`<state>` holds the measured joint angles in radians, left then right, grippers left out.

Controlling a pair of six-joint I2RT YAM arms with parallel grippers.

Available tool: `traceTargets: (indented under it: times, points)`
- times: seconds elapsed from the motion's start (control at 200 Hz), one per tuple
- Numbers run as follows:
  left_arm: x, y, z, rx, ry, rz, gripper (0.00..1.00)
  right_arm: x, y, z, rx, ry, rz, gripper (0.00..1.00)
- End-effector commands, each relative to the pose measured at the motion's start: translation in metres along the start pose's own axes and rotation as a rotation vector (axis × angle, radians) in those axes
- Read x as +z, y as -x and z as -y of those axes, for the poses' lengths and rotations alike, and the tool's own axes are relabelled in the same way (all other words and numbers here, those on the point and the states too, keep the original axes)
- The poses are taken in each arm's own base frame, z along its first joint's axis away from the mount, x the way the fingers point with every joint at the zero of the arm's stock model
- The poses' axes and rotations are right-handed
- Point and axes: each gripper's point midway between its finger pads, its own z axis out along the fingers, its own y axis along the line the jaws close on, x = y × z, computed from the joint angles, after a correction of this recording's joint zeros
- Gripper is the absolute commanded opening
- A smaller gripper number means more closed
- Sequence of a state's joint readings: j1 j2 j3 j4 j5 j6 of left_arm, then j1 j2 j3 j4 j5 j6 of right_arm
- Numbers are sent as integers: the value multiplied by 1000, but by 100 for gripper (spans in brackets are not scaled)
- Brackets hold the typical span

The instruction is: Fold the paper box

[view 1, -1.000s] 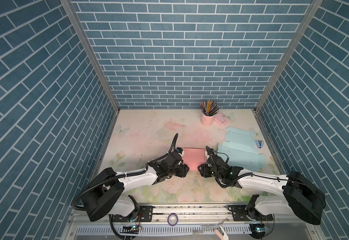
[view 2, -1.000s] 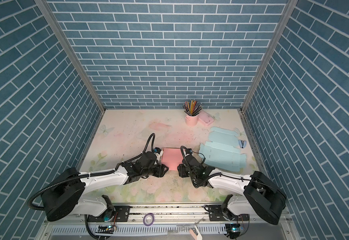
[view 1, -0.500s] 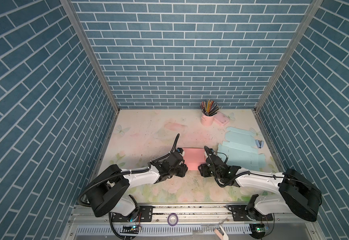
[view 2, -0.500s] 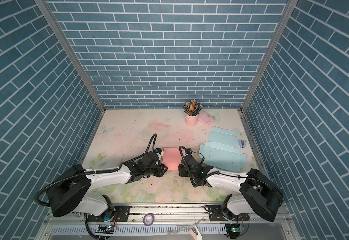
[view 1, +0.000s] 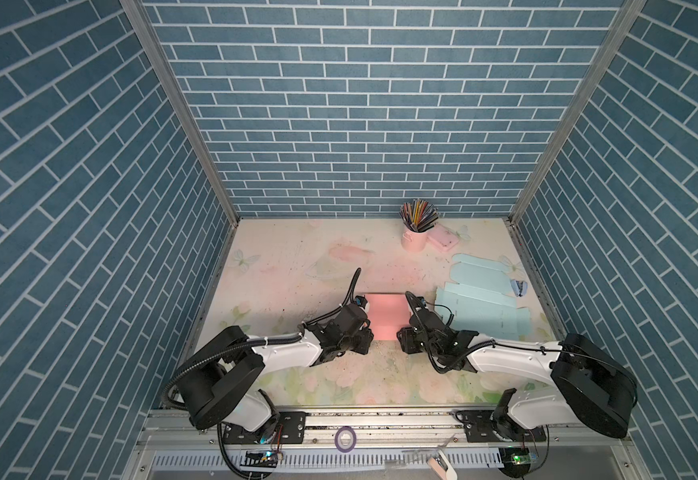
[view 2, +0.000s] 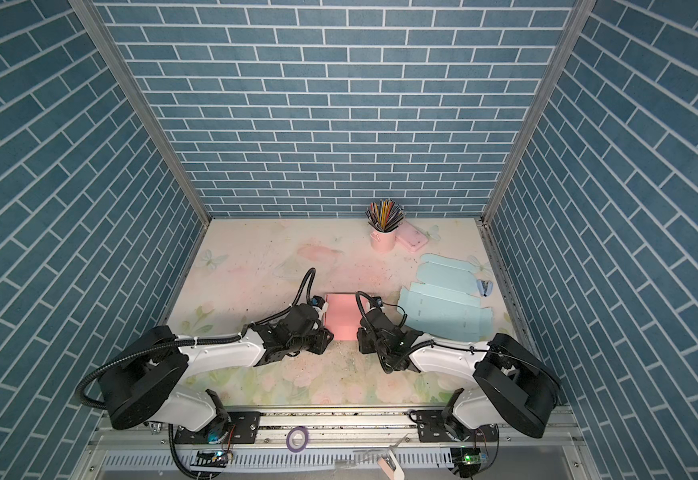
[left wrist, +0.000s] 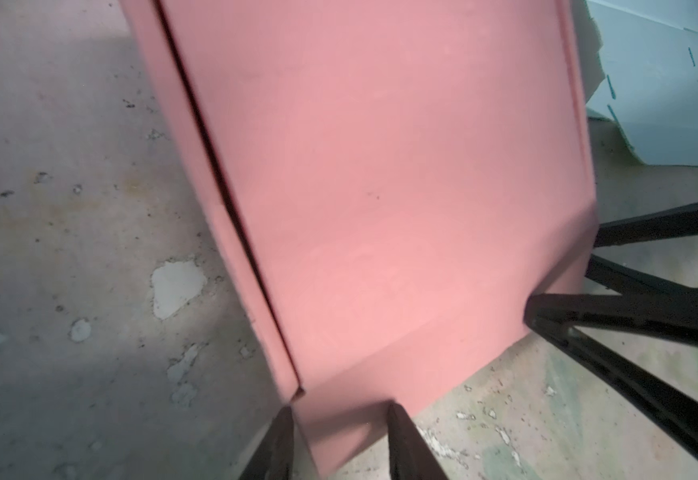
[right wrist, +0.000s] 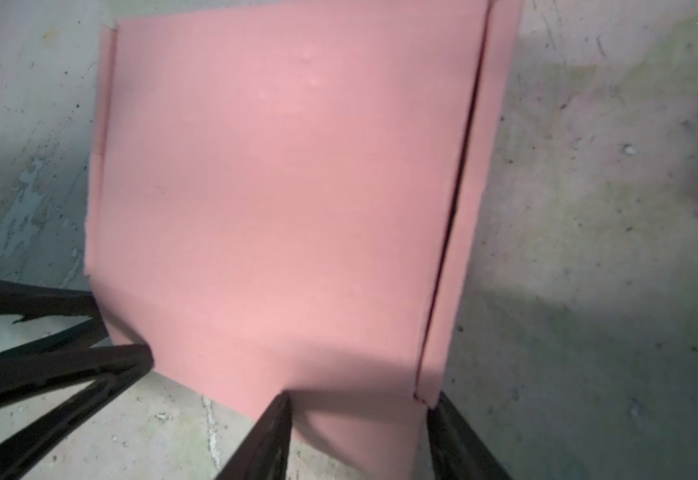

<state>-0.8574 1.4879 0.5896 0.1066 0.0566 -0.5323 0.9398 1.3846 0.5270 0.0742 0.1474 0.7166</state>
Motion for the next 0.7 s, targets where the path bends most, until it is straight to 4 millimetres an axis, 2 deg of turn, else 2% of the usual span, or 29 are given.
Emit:
traceTargets:
  times: [0.0,0.245,0.37,0.485,0.505,0.58,0.69]
  points:
    - [-4,11,6,3,-7,34,38,2,3,6,-23,-43,3,54]
    - [-45,27,11,29,-22,98,53,-1,11,3,-29,-37,24,54]
    - [-57,41,8,42,-20,106,59,0,15,2,-36,-36,28,53]
    - [-54,59,1,28,-48,101,64,3,16,2,-35,-36,26,53]
    - [-56,73,4,31,-61,120,65,3,16,2,-34,-36,27,53]
    - [-51,96,3,55,-59,123,67,4,16,2,-33,-35,26,53]
    - [-30,127,-5,91,-37,106,70,4,17,4,-31,-41,27,53]
